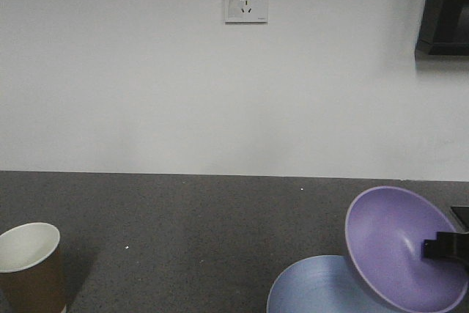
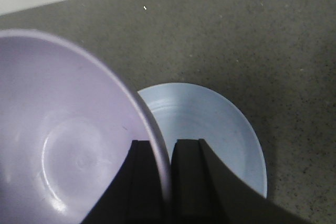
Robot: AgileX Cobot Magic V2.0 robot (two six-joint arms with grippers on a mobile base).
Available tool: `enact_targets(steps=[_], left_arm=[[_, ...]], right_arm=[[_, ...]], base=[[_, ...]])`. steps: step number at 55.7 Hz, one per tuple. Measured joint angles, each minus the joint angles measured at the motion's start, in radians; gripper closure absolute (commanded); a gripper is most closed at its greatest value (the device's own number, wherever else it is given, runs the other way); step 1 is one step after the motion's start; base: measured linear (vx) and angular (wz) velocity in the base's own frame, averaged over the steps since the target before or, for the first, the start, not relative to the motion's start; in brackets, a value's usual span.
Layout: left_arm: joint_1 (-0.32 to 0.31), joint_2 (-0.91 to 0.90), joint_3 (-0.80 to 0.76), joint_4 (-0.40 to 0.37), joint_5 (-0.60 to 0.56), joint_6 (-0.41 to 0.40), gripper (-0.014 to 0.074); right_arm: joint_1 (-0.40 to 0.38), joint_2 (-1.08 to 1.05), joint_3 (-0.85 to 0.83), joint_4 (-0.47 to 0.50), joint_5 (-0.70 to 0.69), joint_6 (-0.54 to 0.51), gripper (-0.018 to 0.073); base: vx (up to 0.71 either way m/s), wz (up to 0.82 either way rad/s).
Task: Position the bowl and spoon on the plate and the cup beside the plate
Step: 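Lower the lavender bowl onto the pale blue plate and open the right gripper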
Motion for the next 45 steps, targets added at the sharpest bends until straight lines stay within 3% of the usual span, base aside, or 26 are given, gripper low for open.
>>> enact_targets(steps=[8,16,45], left_arm=[[0.0,0.0,0.0,0.0,0.006,0.0,0.0596],[0.0,0.0,0.0,0.0,0.014,0.0,0.0596],[0.0,0.0,0.0,0.0,0.039,0.0,0.0596]], right_arm=[[0.116,0.128,-0.04,-0.14,-0.014,0.1,0.0568],[0.171,0.22,-0.065,-0.198,-0.044,0.141,0.0568],[0.181,0.426,-0.101,-0.212,-0.112,0.143,0.0542]], base=[[0.0,0.0],[0.0,0.0],[0.0,0.0]])
